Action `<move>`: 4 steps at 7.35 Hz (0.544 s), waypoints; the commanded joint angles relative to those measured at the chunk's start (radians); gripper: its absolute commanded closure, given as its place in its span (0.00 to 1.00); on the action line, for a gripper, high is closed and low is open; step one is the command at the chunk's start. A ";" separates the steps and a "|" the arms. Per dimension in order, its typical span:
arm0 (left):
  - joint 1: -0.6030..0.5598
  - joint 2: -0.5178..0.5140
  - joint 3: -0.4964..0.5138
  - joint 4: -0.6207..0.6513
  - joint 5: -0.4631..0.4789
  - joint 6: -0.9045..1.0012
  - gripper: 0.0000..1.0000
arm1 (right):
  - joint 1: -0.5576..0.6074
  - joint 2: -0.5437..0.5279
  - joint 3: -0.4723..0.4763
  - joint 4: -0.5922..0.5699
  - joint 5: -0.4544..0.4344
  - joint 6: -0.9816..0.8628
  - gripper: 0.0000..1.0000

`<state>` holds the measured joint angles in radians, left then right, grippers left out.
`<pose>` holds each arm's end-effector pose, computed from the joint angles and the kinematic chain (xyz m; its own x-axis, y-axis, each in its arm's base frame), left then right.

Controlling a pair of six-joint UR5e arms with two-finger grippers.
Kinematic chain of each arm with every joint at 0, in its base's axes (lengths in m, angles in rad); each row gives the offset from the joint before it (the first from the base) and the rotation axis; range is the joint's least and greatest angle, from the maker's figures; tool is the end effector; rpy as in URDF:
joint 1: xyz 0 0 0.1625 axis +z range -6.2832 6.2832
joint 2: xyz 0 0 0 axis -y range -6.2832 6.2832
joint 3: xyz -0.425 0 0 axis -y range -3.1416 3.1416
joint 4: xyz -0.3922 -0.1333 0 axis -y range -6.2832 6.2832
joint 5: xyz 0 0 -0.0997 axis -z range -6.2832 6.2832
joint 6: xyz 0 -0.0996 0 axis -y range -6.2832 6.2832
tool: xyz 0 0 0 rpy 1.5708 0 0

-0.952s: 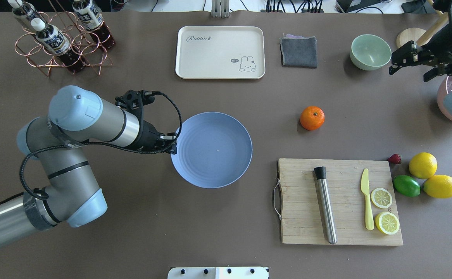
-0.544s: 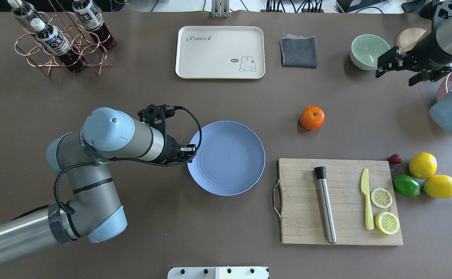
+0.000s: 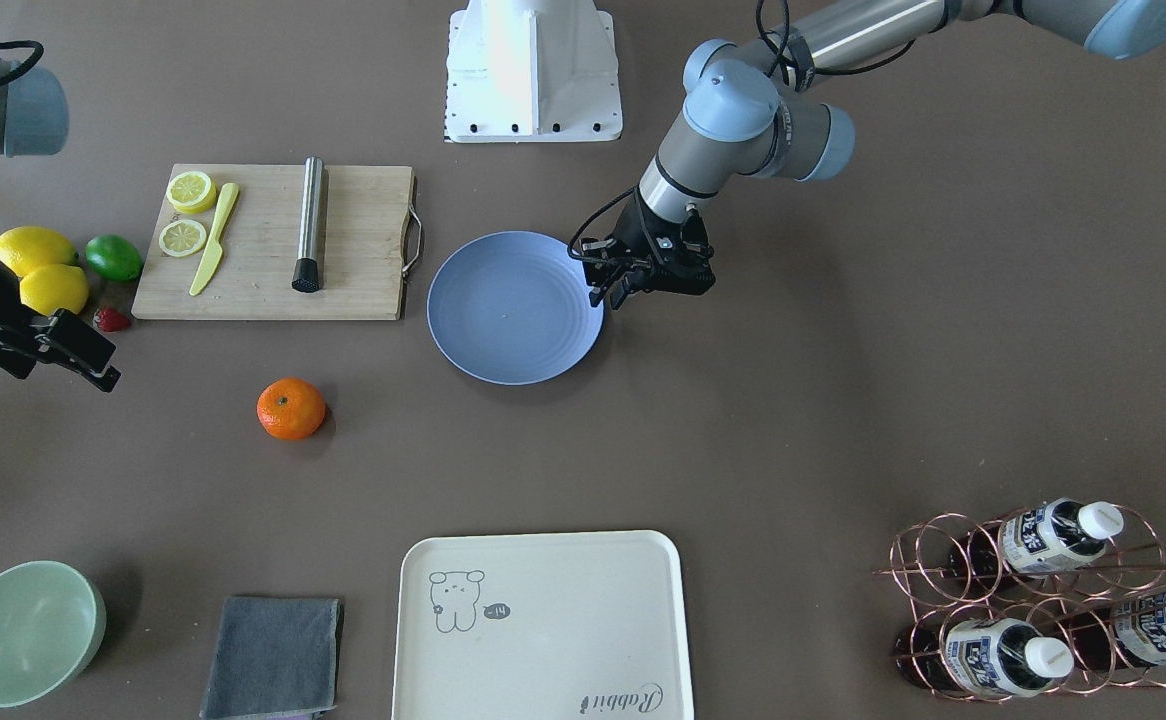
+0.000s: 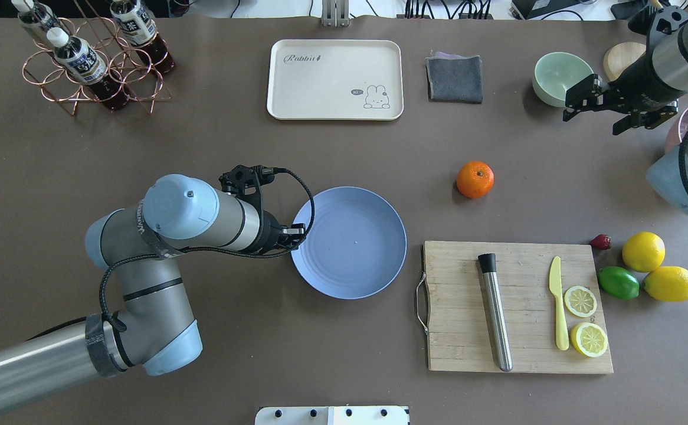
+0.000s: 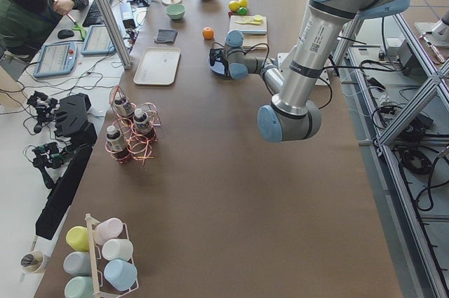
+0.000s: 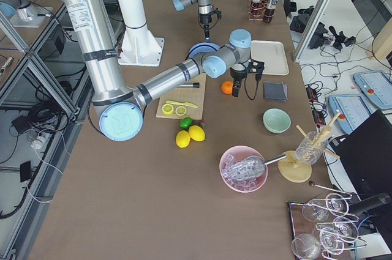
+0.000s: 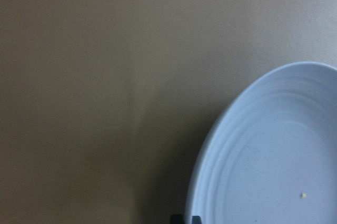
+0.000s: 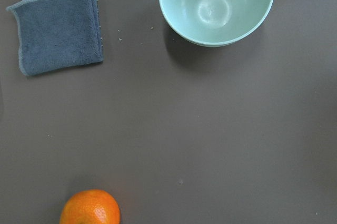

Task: Pick orange to plate
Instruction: 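Withdraw the left gripper from the plate while the right gripper approaches the orange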

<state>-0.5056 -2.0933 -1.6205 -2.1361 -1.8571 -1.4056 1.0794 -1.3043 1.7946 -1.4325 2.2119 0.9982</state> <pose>0.5356 -0.4167 0.2680 0.4019 -0.0422 -0.9147 0.1767 0.9837 0.0323 -0.2113 -0.5510 0.3938 0.6137 0.2265 0.7563 -0.2476 0.9648 -0.0880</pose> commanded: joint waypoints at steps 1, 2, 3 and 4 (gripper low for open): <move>-0.094 0.004 -0.009 0.002 -0.093 0.039 0.02 | -0.042 0.003 0.006 0.001 -0.038 0.029 0.00; -0.138 0.019 -0.028 0.005 -0.149 0.040 0.02 | -0.064 0.016 0.008 0.001 -0.047 0.037 0.00; -0.169 0.024 -0.032 0.007 -0.180 0.042 0.02 | -0.111 0.032 0.006 0.001 -0.082 0.060 0.00; -0.188 0.024 -0.036 0.005 -0.183 0.081 0.02 | -0.172 0.052 0.000 0.001 -0.150 0.062 0.00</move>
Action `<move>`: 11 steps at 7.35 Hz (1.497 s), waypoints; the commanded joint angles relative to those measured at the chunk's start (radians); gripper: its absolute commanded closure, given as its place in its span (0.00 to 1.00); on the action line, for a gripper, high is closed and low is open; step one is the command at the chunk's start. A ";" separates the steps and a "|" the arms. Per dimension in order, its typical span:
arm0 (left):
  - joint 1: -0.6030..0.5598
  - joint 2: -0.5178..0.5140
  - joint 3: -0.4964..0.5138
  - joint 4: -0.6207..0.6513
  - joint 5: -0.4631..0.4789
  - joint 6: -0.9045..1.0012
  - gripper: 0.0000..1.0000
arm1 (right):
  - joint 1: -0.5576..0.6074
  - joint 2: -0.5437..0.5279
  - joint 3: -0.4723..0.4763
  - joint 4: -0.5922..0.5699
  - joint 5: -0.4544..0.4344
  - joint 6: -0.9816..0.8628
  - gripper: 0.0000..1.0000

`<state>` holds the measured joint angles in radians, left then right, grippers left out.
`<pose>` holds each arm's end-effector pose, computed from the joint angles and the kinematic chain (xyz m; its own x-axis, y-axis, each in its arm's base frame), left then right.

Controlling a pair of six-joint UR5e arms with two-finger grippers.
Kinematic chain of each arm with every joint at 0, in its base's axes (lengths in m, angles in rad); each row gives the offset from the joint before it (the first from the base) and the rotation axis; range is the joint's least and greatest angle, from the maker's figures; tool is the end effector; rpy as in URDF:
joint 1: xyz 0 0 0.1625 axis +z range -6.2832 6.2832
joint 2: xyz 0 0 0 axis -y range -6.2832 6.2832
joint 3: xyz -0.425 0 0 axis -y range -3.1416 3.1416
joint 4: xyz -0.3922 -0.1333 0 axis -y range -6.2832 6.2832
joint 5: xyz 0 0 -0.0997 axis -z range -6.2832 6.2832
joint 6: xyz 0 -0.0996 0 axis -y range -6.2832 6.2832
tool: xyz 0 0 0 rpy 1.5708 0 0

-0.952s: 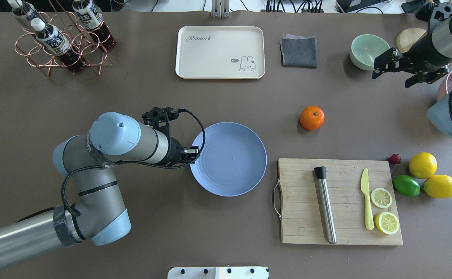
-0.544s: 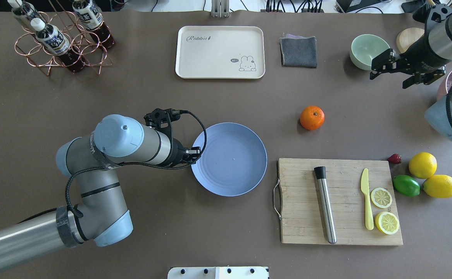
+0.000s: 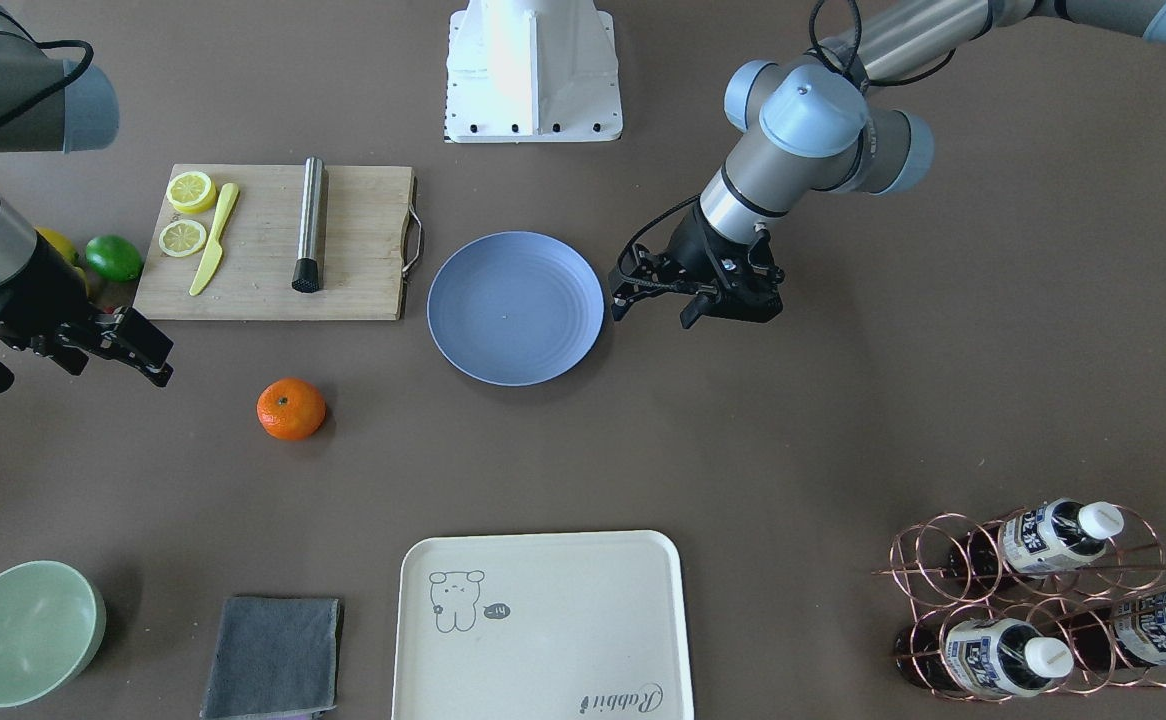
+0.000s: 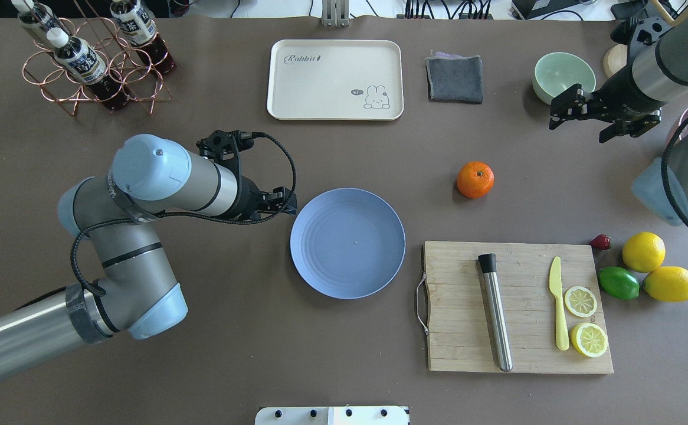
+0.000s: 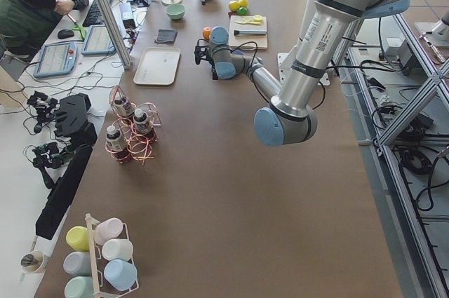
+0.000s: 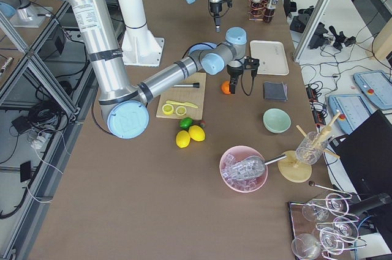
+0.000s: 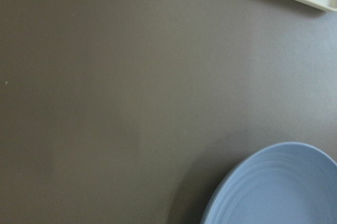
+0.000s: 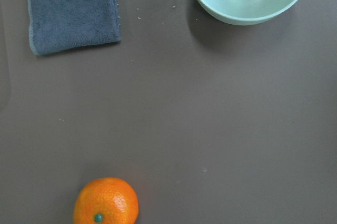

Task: Pick orange to plate
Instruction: 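Withdraw the left gripper from the plate while the right gripper approaches the orange, then close the right gripper around the orange and lift it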

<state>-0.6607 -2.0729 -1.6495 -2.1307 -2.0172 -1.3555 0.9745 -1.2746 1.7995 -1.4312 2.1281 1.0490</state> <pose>0.4623 -0.4737 0.2667 0.3737 -0.0464 -0.9264 0.1677 0.9857 0.0183 -0.2669 -0.5368 0.3775 0.6420 0.1926 0.7421 -0.2296 0.9718 -0.0536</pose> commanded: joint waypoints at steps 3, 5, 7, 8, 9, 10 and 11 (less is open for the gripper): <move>-0.100 0.092 -0.039 0.003 -0.014 0.281 0.02 | -0.158 0.109 -0.077 0.000 -0.117 0.023 0.00; -0.120 0.091 -0.039 0.008 -0.020 0.286 0.02 | -0.178 0.133 -0.168 0.081 -0.154 0.028 0.00; -0.123 0.091 -0.038 0.020 -0.020 0.288 0.02 | -0.200 0.133 -0.241 0.165 -0.154 0.069 0.00; -0.123 0.091 -0.038 0.021 -0.020 0.288 0.02 | -0.212 0.133 -0.247 0.166 -0.158 0.071 0.00; -0.131 0.092 -0.038 0.021 -0.020 0.288 0.02 | -0.221 0.133 -0.250 0.166 -0.162 0.071 0.00; -0.131 0.093 -0.036 0.021 -0.020 0.288 0.02 | -0.230 0.133 -0.264 0.166 -0.175 0.071 0.00; -0.131 0.093 -0.036 0.021 -0.021 0.288 0.02 | -0.234 0.135 -0.266 0.166 -0.181 0.071 0.00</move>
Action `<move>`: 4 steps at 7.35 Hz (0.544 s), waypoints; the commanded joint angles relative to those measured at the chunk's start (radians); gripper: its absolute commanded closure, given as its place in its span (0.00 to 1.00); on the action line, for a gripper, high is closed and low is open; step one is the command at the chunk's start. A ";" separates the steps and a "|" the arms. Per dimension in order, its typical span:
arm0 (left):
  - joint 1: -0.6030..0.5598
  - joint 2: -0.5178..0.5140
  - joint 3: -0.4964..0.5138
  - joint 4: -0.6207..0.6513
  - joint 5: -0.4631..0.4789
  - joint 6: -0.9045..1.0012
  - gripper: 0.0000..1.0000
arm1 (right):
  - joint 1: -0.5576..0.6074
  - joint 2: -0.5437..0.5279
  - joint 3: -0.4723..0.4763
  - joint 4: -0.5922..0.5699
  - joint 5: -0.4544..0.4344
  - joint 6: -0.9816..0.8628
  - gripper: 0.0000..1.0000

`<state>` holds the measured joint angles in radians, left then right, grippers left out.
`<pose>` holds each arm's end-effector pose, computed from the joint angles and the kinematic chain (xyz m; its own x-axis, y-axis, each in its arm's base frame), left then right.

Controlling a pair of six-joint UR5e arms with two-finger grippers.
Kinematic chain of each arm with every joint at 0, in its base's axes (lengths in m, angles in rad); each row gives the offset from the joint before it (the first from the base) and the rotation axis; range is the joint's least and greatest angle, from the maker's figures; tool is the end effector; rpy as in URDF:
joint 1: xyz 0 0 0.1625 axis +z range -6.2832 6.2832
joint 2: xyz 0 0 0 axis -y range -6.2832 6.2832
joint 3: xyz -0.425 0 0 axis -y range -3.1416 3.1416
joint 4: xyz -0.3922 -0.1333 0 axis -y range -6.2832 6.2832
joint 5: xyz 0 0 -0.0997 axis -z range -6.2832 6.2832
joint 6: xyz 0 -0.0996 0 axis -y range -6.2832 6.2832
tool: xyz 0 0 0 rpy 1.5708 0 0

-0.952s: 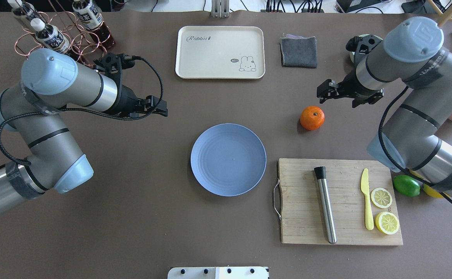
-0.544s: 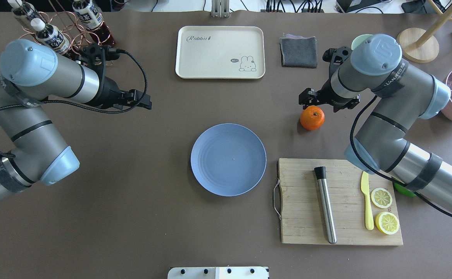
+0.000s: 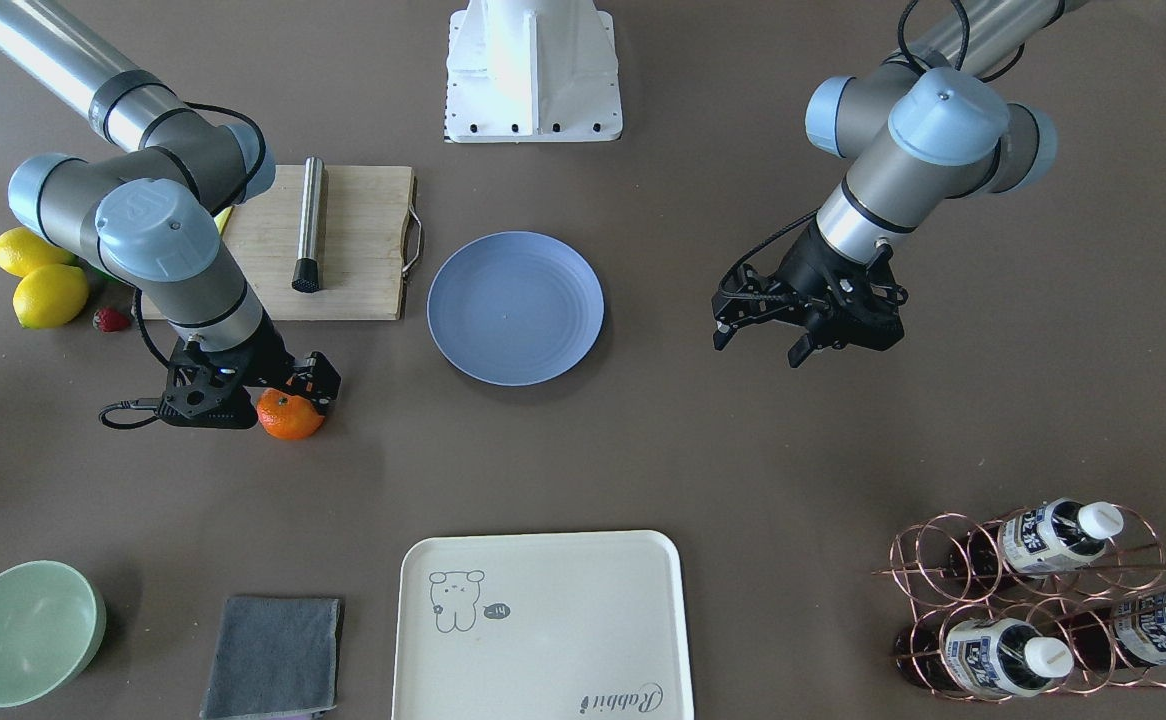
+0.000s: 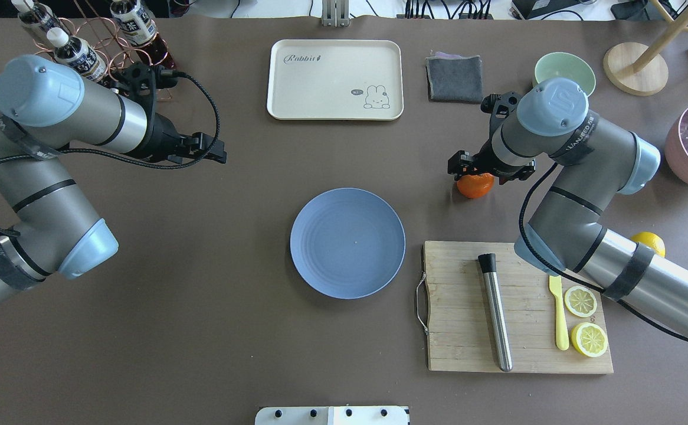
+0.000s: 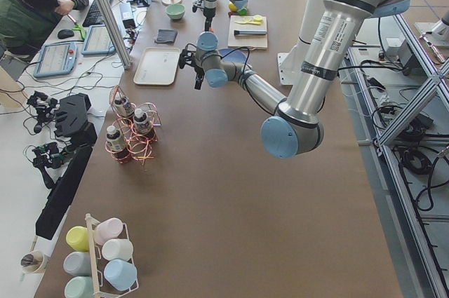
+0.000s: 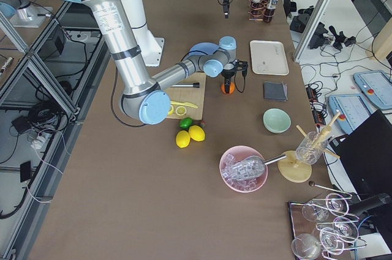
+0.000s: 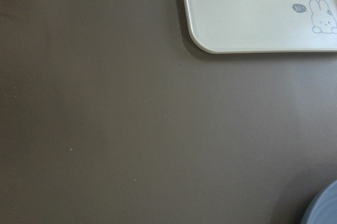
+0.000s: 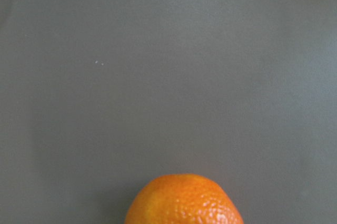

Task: Pick orange to plate
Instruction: 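Close the right gripper around the orange and lift it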

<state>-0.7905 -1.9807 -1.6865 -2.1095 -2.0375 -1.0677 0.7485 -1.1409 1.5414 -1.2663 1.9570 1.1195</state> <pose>0.3837 -0.5134 0.3115 0.4715 0.1357 -0.8713 0.1490 0.9616 0.2304 -0.4287 -0.5289 0.4016 0.6991 0.0979 0.7083 -0.1630 0.9863 0.0245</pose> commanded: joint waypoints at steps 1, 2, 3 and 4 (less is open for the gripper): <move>-0.001 0.000 -0.001 0.000 -0.001 0.000 0.02 | -0.009 0.001 -0.007 0.001 -0.012 0.000 0.06; -0.001 0.002 -0.002 0.000 -0.001 0.000 0.02 | -0.008 0.013 -0.007 -0.001 -0.010 0.035 0.85; -0.001 0.002 0.001 0.002 -0.001 0.000 0.02 | -0.009 0.032 -0.007 0.001 -0.010 0.048 1.00; -0.013 -0.007 -0.002 0.037 -0.004 0.005 0.02 | -0.003 0.062 -0.003 -0.005 -0.004 0.054 1.00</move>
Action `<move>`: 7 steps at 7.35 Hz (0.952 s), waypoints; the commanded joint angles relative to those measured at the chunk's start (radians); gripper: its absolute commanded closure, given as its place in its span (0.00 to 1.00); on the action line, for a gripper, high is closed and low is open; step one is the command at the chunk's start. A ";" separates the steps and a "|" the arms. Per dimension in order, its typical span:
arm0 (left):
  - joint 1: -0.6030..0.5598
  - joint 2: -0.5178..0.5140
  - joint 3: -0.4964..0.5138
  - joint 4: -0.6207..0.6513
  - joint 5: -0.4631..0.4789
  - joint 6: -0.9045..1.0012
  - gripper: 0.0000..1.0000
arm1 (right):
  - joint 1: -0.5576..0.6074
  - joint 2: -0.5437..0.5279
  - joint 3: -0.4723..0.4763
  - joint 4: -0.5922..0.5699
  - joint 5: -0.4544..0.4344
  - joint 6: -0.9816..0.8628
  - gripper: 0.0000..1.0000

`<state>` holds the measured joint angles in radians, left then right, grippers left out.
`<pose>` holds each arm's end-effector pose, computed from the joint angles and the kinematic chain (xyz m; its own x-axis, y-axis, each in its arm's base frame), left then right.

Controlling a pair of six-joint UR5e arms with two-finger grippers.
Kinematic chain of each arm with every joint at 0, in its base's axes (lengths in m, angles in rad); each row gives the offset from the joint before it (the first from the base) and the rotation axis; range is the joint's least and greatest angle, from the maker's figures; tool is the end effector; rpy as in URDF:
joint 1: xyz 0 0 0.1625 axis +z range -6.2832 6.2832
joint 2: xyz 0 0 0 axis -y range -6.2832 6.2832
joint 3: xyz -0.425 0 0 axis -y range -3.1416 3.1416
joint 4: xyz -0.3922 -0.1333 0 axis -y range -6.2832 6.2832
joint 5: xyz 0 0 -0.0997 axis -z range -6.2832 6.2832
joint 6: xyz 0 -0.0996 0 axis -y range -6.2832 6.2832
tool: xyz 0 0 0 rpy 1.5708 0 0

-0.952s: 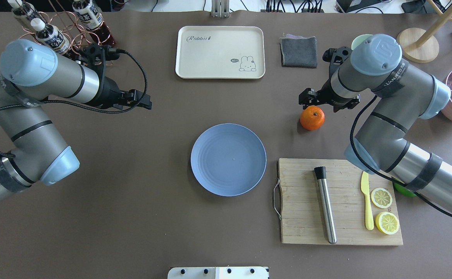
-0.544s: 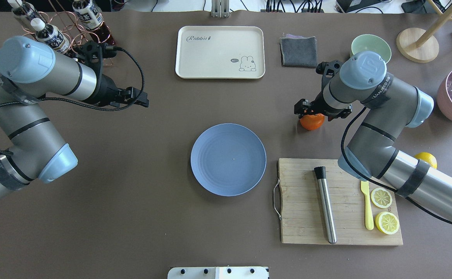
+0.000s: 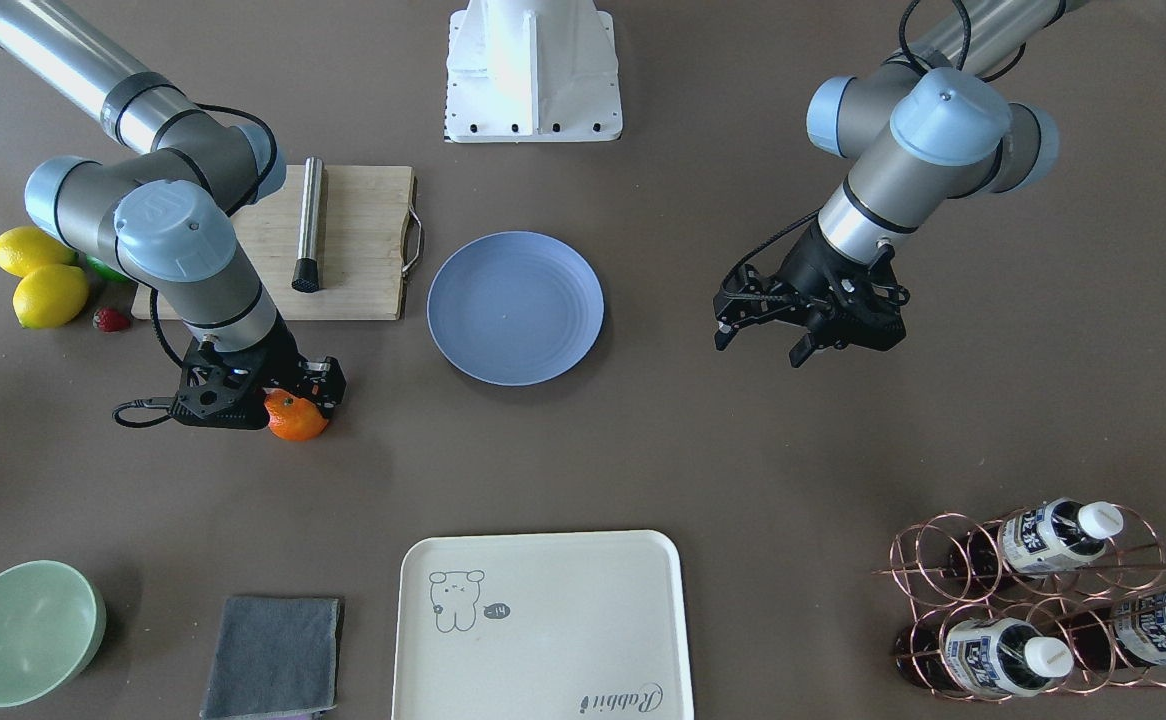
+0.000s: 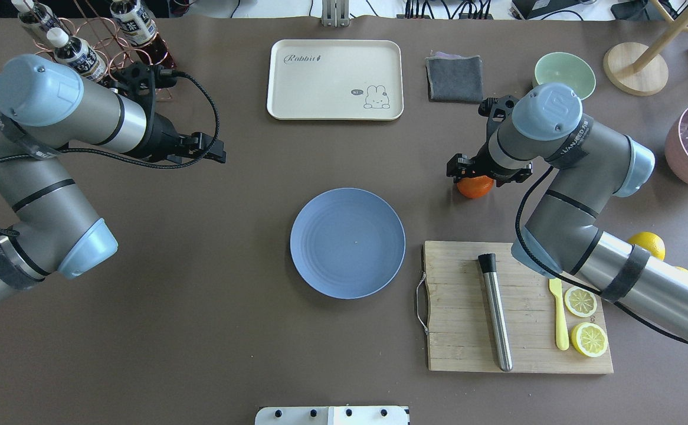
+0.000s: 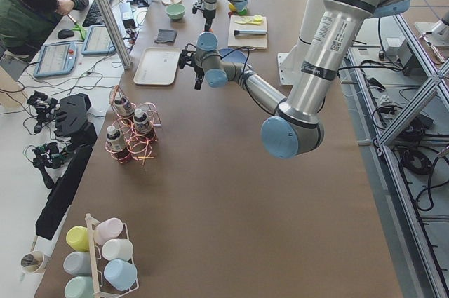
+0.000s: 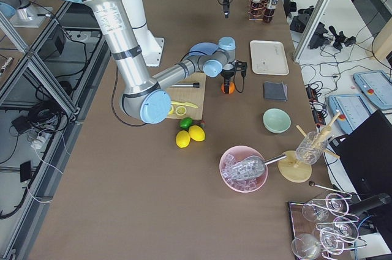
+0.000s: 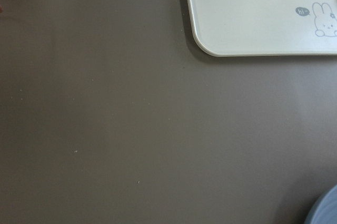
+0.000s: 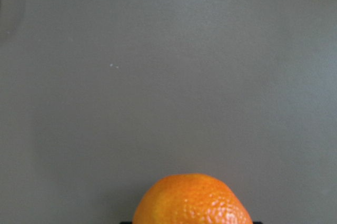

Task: Pick orange to plate
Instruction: 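Close the right gripper around the orange and lift it, then carry the orange with the right gripper over the blue plate and lower it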

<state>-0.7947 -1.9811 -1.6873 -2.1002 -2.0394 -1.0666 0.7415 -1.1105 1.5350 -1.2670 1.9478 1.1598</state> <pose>0.3818 -0.5150 0.3120 0.4764 0.1299 -0.8696 0.1498 0.9626 0.2259 -0.4378 -0.5320 0.3845 0.6832 0.1220 0.7199 -0.1901 0.9817 0.0141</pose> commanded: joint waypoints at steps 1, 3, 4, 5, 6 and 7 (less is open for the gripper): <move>-0.017 -0.007 -0.012 0.026 -0.001 0.140 0.02 | 0.007 0.050 0.022 -0.014 0.011 0.030 1.00; -0.072 0.075 -0.063 0.026 0.008 0.383 0.02 | -0.011 0.075 0.153 -0.142 0.011 0.090 1.00; -0.110 0.099 -0.069 0.023 0.002 0.395 0.02 | -0.058 0.116 0.196 -0.210 -0.012 0.142 1.00; -0.133 0.125 -0.075 0.019 -0.002 0.393 0.02 | -0.120 0.173 0.203 -0.260 -0.068 0.197 1.00; -0.144 0.154 -0.077 0.017 -0.002 0.395 0.02 | -0.182 0.213 0.200 -0.297 -0.117 0.227 1.00; -0.147 0.162 -0.069 0.028 -0.002 0.395 0.02 | -0.236 0.222 0.197 -0.304 -0.166 0.230 1.00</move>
<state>-0.9306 -1.8404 -1.7601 -2.0796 -2.0409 -0.6744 0.5796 -0.9190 1.7313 -1.5420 1.8455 1.3668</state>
